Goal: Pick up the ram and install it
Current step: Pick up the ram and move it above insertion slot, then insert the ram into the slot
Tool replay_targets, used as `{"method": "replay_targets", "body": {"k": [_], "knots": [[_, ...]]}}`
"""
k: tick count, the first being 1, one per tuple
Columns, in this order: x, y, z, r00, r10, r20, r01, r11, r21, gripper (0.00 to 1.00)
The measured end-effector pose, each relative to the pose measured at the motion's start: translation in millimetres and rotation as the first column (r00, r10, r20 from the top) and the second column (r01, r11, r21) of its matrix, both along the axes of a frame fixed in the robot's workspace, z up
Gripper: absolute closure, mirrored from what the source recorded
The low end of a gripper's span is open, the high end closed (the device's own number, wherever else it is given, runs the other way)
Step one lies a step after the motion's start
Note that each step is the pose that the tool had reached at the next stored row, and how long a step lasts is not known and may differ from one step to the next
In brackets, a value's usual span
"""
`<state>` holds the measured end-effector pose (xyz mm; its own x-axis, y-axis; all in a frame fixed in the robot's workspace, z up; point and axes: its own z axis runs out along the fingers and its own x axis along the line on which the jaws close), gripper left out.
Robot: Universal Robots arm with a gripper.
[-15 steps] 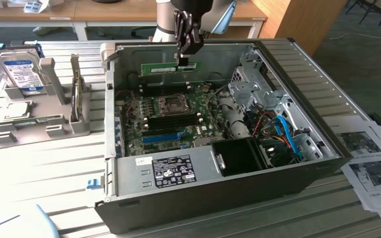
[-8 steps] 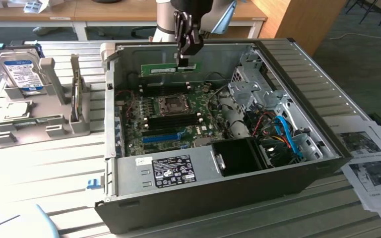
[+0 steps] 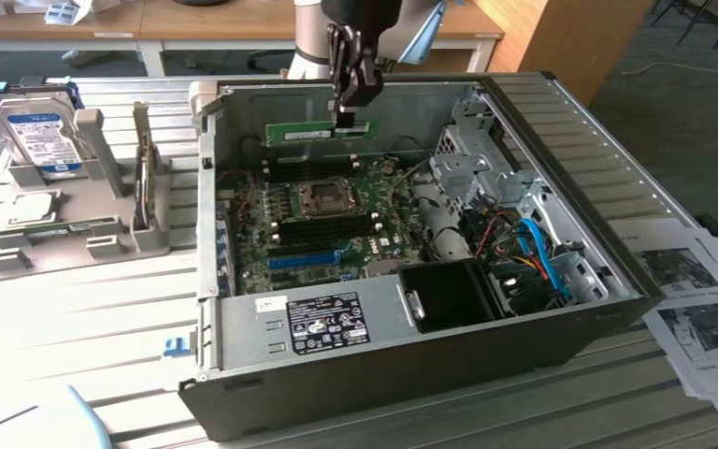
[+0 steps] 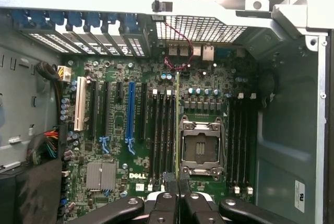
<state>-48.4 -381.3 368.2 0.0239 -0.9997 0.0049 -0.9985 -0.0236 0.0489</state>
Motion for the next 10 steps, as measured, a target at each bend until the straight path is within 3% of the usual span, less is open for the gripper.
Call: {"method": "replay_targets", "body": {"k": [10], "knots": [[0.0,0.0,-1.3,1.0000,0.000,0.0002,0.000,1.0000,-0.0005,0.89]]}}
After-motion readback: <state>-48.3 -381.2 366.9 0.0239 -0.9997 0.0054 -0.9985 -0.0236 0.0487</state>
